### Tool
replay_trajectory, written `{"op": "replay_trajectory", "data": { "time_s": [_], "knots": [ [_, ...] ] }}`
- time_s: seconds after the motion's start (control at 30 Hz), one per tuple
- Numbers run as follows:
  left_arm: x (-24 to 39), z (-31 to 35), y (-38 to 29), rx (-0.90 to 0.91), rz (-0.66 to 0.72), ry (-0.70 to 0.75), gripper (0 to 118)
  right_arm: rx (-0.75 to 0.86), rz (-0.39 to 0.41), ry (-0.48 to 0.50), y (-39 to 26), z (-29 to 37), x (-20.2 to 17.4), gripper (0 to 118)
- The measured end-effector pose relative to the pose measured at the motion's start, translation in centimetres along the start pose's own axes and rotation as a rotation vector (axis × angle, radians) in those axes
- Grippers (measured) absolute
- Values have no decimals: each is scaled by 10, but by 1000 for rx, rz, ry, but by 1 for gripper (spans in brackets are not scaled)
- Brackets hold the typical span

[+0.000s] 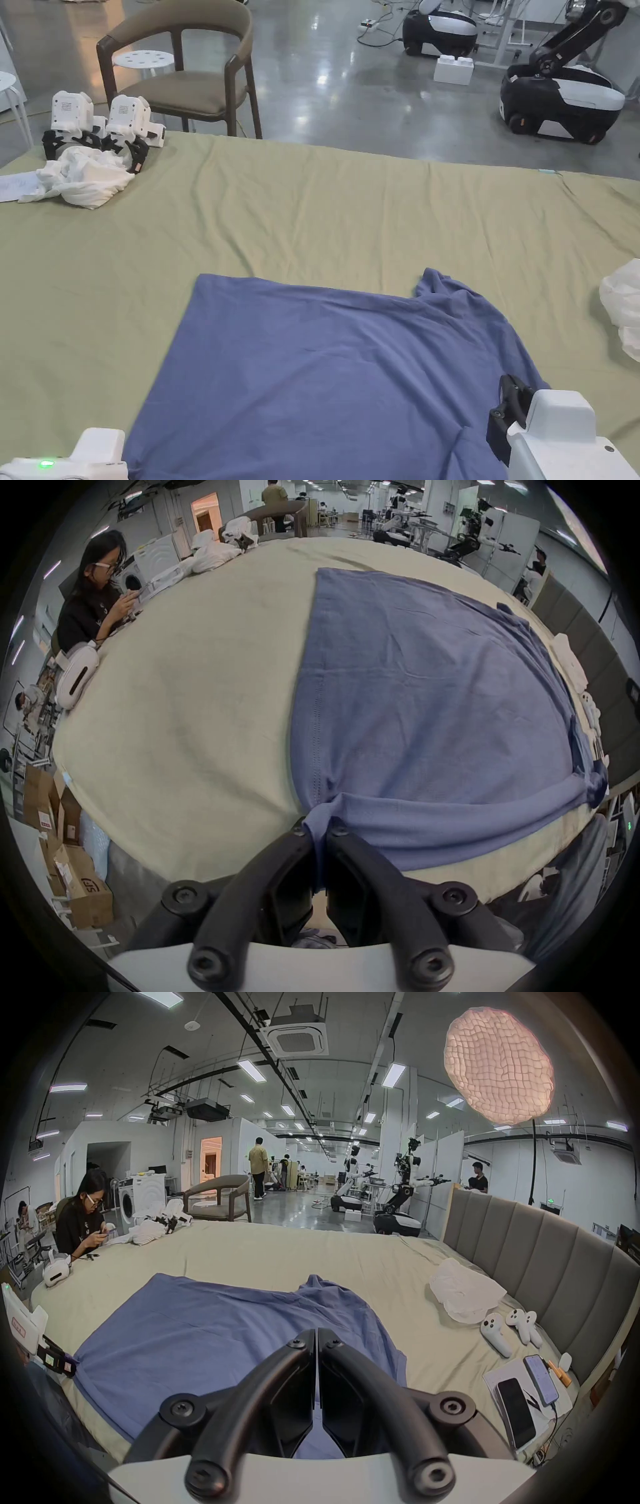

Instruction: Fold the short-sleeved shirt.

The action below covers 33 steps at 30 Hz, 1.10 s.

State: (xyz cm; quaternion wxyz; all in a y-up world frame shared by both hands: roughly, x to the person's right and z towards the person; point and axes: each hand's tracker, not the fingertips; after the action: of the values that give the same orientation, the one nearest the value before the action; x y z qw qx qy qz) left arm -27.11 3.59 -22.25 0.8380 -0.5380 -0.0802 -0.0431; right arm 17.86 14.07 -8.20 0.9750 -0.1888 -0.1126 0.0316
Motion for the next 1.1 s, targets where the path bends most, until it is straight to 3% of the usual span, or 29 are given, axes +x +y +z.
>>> {"op": "replay_trajectory", "data": {
  "time_s": [0.17,0.23,0.3,0.37,0.57,0.77,0.9,1.1],
  "knots": [
    [-5,12,-1,28,19,-10,0,-119,-9,-18,2,14,26,3],
    [-6,19,-2,44,21,-15,0,-203,0,-9,0,18,40,26],
    [-8,25,-3,57,21,-21,0,-323,-8,-14,-7,19,53,60],
    [-10,30,-2,72,30,-30,0,-435,-3,-45,-18,20,64,66],
    [-9,37,-2,90,23,-24,0,-675,-31,-63,-74,22,78,66],
    [-8,36,-1,84,16,-17,0,-727,-69,-75,-113,2,86,64],
    [-7,33,-3,76,19,-15,0,-754,-136,14,-119,-6,90,11],
    [-6,34,-4,69,26,-12,0,-777,-90,30,-109,-1,84,8]
  ]
}}
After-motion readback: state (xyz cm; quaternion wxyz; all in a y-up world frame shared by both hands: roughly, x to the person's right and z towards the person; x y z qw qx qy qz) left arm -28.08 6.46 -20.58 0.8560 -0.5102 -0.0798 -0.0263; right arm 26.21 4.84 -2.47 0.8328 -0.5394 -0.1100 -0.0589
